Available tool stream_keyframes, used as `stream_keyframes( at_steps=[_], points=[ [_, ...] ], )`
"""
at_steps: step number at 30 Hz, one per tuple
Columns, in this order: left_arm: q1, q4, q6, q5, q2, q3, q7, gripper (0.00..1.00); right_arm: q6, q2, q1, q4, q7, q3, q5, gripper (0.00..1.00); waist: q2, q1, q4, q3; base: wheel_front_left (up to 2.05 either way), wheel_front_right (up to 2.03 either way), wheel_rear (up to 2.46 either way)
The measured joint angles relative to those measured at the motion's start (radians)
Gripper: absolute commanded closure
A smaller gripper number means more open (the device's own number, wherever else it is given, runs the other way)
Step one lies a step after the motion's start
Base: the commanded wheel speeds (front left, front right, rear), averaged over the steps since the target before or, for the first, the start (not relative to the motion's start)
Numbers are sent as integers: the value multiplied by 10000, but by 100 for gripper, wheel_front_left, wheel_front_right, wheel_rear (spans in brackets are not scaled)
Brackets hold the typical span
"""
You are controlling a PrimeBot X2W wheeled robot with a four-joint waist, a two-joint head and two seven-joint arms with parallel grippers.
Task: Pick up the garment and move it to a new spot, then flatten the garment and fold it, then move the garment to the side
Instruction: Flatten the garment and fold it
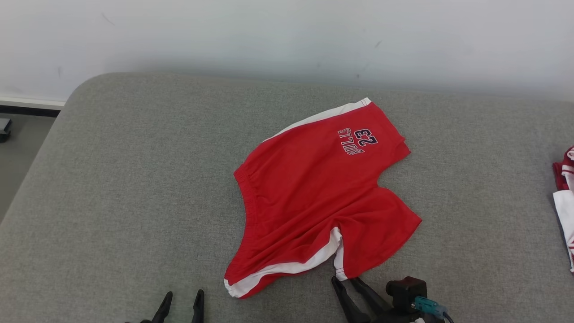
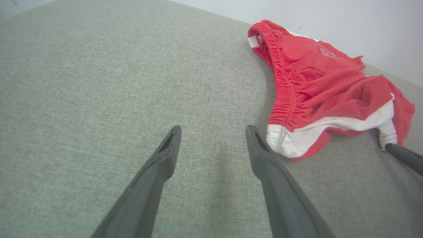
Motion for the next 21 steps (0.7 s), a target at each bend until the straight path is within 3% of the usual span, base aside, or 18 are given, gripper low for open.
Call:
stream_keyframes(
  at_steps=[5,6,7,17,21],
  points=[
    [1,-65,0,21,-13,-10,0,0,0,50,24,-84,2,-221,-169,56,0,0,91,44,0,0,0],
    [1,-79,0,23,-17,-6,-2,0,0,56,27,-102,2,-257,-199,81,0,0,102,58,0,0,0],
    [2,-90,0,25,-19,-2,-2,0,0,61,29,-130,2,-299,-251,100,0,0,109,72,0,0,0],
    [35,-75,0,-4,-69,15,-2,0,0,-136,331,-665,4,-734,-418,100,0,0,-134,47,0,0,0],
    [61,-75,0,-163,-90,-186,-2,0,0,-811,625,-1112,6,-763,-583,100,0,-1,-513,-28,0,0,0]
  ],
)
